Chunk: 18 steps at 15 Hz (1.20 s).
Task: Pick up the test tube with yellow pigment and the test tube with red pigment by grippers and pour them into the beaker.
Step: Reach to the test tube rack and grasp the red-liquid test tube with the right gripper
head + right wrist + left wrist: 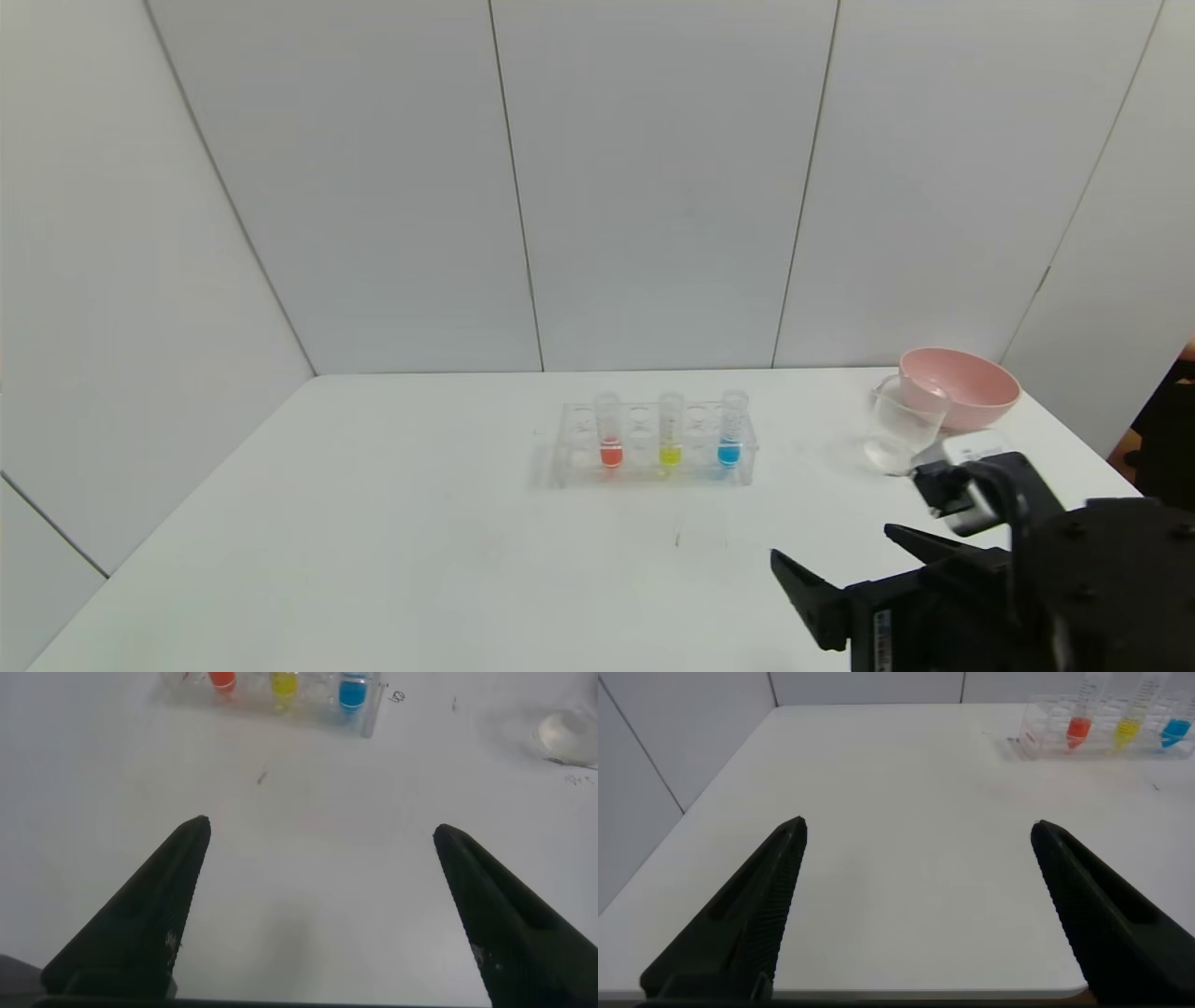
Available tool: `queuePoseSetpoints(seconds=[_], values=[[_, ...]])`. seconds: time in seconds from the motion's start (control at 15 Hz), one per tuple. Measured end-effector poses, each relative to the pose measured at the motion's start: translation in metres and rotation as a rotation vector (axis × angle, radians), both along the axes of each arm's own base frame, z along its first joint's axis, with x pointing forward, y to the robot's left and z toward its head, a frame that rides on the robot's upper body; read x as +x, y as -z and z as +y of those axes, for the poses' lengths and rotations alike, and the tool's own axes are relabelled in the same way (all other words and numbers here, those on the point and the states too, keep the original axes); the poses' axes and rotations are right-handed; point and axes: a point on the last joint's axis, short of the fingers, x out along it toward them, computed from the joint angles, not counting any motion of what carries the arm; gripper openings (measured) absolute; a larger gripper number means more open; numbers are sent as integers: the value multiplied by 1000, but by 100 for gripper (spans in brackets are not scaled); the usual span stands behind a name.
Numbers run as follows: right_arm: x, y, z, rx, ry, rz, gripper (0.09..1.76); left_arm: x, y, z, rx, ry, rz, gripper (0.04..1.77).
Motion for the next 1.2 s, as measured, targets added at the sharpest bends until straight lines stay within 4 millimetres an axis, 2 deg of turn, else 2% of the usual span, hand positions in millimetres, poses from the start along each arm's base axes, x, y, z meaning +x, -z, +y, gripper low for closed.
queuePoseSetpoints(seconds=[0.33,0.73,1.0,1.2], values=[[14,5,68,-27,-7,-30,171,0,0,0,0,0,0,172],[60,22,144,-8,15,-39,171,0,0,0,0,0,0,172],[89,33,181,-42,28,-21,171,0,0,0,0,0,0,172],[110,43,201,-56,48,-15,171,0,0,0,0,0,0,172]])
